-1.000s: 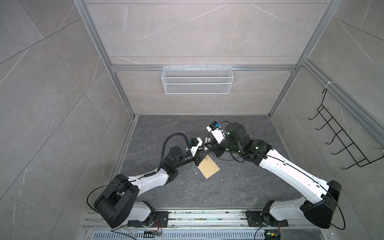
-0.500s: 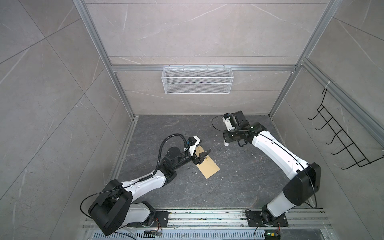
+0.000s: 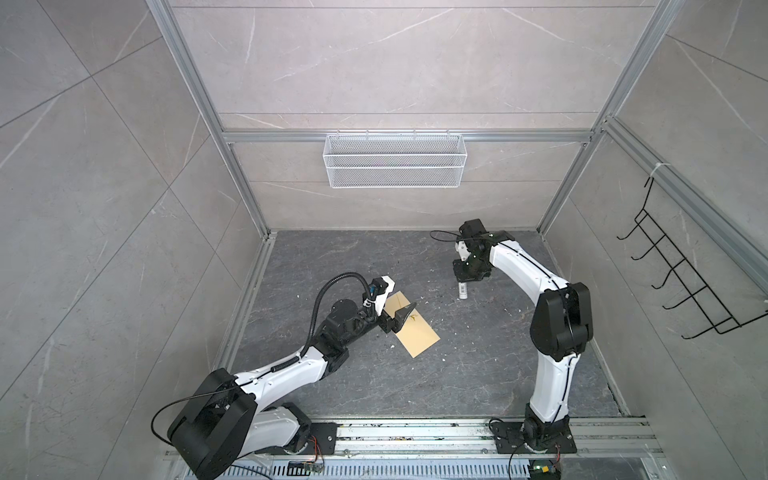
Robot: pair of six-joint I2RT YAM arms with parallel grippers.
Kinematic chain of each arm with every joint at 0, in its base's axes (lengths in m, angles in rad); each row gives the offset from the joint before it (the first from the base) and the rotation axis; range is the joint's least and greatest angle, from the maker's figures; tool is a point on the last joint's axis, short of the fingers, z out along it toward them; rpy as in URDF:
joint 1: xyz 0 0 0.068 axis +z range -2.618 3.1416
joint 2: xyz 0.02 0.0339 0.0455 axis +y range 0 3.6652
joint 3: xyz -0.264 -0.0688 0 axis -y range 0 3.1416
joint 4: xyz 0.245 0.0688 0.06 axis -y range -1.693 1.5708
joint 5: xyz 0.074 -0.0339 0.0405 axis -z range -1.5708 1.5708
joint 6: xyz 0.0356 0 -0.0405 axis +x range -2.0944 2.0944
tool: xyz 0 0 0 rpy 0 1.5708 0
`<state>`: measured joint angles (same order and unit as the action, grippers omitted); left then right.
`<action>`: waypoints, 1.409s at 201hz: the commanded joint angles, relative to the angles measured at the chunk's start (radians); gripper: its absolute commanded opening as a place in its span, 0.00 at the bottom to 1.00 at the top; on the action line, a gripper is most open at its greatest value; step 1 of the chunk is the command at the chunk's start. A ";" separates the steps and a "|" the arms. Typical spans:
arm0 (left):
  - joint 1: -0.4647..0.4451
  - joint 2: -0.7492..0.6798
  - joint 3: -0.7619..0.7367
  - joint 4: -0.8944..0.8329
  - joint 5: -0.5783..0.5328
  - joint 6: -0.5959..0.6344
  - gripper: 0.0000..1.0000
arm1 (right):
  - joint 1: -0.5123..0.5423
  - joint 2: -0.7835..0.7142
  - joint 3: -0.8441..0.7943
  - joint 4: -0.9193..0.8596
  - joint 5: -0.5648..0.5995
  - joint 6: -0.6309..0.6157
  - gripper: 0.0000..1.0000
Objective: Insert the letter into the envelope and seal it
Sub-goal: 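Carry the glue stick away from the envelope and lay it down with the right gripper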
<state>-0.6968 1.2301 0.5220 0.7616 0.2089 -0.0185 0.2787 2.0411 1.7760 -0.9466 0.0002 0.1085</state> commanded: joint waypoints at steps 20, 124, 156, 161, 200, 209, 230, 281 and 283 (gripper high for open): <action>-0.001 -0.026 -0.005 0.025 -0.026 0.025 0.87 | -0.024 0.151 0.127 -0.090 -0.031 -0.018 0.00; -0.001 -0.025 -0.013 0.027 -0.039 0.028 0.88 | -0.061 0.341 0.278 -0.131 -0.022 0.008 0.00; -0.001 -0.026 -0.015 0.026 -0.043 0.025 0.88 | -0.066 0.361 0.288 -0.130 -0.021 0.021 0.01; -0.001 -0.026 -0.015 0.026 -0.043 0.025 0.88 | -0.067 0.365 0.288 -0.130 -0.020 0.023 0.01; -0.001 -0.029 -0.013 0.021 -0.046 0.020 0.88 | -0.071 0.376 0.289 -0.129 -0.024 0.036 0.08; -0.002 -0.032 -0.013 0.017 -0.054 0.019 0.88 | -0.071 0.376 0.285 -0.129 -0.026 0.038 0.12; -0.001 -0.039 -0.015 0.007 -0.068 0.020 0.88 | -0.073 0.377 0.287 -0.130 -0.029 0.041 0.18; -0.002 -0.043 -0.012 0.000 -0.075 0.019 0.89 | -0.079 0.373 0.294 -0.133 -0.045 0.046 0.40; -0.002 -0.043 -0.011 0.000 -0.076 0.019 0.89 | -0.080 0.373 0.294 -0.133 -0.046 0.045 0.41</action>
<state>-0.6968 1.2133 0.5117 0.7319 0.1524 -0.0147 0.2070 2.3871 2.0491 -1.0580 -0.0322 0.1410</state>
